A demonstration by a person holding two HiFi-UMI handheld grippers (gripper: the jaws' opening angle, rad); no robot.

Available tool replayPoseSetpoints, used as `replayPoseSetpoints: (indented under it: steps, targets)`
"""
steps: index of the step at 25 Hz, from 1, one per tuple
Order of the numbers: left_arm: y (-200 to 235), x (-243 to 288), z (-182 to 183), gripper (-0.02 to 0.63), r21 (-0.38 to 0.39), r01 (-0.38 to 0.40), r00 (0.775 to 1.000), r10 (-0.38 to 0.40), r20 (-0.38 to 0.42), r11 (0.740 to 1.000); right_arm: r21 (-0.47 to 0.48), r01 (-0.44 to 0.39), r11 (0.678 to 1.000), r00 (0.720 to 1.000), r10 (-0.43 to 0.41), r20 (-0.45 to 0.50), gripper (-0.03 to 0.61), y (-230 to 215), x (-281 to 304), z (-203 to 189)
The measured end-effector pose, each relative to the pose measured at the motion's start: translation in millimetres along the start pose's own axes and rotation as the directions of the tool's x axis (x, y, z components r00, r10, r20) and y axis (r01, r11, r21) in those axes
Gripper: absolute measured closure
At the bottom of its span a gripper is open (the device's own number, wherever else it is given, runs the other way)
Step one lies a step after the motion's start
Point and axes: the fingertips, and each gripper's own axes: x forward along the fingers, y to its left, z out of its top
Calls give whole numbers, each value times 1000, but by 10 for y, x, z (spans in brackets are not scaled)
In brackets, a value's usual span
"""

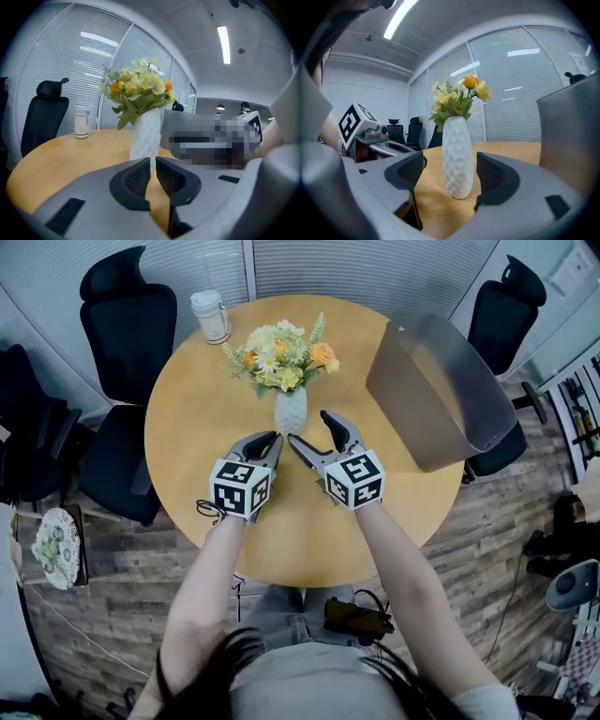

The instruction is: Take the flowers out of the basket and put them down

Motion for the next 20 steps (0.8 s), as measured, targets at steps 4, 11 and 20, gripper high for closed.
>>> replayPoseSetpoints:
  steps: [4, 11, 20]
  targets:
    - [-20, -16, 69, 572, -1, -3, 1000, 3, 15, 1000, 22, -18, 1000, 1000, 18, -3, 206, 49, -50, 40]
    - [-59, -106, 191, 572, -20, -11, 999, 12, 52, 1000, 43, -12, 999, 1000, 12, 15, 307, 65, -156, 178]
    - [-48, -265, 331, 572, -37, -31, 996, 34, 79, 999, 115, -25, 993, 1000, 23, 14, 537, 88, -283, 343]
